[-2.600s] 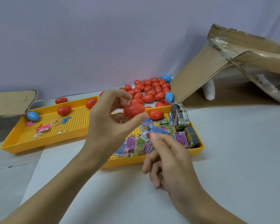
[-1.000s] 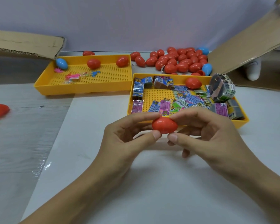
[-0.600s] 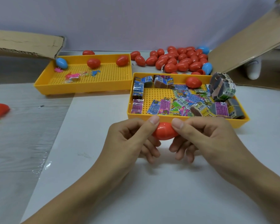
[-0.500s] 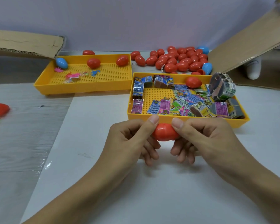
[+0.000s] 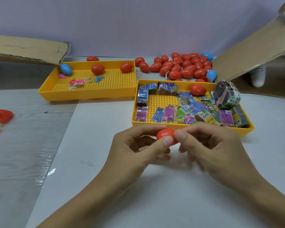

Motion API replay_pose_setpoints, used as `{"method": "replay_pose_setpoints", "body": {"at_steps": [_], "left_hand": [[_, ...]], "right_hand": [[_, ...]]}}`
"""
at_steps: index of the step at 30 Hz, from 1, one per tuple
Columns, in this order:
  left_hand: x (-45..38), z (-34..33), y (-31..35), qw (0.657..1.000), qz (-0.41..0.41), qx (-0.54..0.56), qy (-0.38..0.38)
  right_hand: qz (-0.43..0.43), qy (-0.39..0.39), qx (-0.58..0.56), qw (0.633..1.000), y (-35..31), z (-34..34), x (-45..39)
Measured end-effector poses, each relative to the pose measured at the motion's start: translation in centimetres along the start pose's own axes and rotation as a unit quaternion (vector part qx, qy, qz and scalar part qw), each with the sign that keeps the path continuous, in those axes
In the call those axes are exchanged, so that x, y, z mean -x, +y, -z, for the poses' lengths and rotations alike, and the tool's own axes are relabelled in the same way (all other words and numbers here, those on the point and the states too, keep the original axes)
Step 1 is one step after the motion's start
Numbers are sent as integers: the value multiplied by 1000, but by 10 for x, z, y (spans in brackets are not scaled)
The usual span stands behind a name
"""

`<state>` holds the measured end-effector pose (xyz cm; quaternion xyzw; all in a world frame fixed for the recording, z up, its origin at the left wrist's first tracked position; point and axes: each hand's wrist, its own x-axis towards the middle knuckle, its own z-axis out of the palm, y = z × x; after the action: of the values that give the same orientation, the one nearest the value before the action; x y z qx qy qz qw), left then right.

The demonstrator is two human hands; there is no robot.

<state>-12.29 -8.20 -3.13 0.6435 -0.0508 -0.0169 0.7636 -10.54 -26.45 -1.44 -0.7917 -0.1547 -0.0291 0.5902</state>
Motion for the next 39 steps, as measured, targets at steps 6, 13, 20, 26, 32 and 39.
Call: {"method": "replay_pose_setpoints", "body": {"at_steps": [6, 13, 20, 26, 32, 39], "left_hand": [[-1, 5, 1, 991, -65, 46, 105], [-4, 10, 0, 979, -104, 65, 166], [-3, 6, 1, 981, -102, 50, 156], [-3, 6, 2, 981, -108, 35, 156], [-2, 8, -1, 984, -113, 10, 134], [3, 7, 2, 994, -82, 22, 64]], "right_hand": [[152, 102, 342, 922, 4, 5, -17], [7, -40, 508, 861, 5, -19, -21], [19, 26, 413, 910, 8, -20, -25], [2, 66, 268, 961, 5, -18, -28], [-10, 148, -133, 980, -16, -5, -19], [-119, 54, -215, 968, -14, -7, 0]]}}
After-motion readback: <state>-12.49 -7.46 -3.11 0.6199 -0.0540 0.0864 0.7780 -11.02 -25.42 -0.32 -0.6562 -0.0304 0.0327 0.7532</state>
